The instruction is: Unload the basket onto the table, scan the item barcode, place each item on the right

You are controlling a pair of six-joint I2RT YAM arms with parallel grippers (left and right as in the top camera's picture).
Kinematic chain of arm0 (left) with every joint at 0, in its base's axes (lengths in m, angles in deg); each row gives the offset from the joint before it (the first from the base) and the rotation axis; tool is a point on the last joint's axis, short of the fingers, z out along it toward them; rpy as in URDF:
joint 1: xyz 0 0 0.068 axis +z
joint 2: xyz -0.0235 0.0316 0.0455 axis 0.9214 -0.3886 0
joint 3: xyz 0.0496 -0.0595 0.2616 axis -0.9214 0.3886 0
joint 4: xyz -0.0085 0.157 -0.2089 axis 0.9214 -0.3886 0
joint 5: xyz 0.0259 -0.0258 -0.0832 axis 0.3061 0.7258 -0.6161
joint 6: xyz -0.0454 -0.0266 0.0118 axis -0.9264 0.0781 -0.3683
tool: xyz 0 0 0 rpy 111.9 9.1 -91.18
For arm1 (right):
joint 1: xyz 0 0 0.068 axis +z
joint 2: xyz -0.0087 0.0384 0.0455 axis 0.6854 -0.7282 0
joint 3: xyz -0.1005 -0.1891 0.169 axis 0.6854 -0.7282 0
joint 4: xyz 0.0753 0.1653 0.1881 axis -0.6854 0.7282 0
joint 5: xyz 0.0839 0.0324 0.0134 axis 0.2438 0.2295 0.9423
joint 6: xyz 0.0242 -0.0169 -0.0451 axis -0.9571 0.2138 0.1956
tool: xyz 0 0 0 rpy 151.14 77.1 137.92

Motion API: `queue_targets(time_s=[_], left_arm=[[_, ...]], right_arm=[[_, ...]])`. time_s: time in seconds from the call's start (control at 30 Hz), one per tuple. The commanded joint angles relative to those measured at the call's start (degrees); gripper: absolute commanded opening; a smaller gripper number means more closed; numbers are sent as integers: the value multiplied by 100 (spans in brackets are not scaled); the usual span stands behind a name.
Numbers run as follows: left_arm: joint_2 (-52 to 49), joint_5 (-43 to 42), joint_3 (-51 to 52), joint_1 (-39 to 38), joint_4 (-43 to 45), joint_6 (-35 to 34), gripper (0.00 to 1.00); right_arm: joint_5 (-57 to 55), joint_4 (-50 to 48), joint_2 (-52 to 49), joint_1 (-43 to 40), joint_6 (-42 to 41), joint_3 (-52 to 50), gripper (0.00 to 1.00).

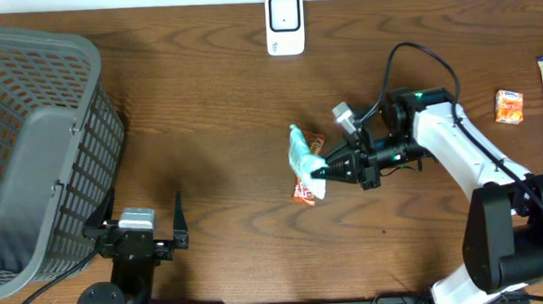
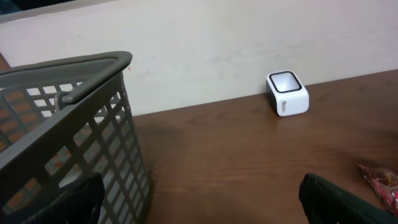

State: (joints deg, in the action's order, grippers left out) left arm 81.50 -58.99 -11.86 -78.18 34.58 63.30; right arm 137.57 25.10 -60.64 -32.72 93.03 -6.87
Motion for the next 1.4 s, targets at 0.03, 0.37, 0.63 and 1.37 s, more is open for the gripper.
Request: queue_targets(time_s=[0.03,0.37,0.63,1.37], left_arm=[[13,-9,-11,-17,20,-26,100],[13,-9,-11,-17,20,-26,100],[13,-9,-11,-17,20,-26,100],[13,-9,-11,-17,20,-26,100]], right_arm=[[-114,358,37,-96,673,-11,1],[-898,-415,37,-409,61,52,1],[-3541,-4625,37,120,-5119,455,1],[-6535,-3718,-3718,940,-5545,6275,1]])
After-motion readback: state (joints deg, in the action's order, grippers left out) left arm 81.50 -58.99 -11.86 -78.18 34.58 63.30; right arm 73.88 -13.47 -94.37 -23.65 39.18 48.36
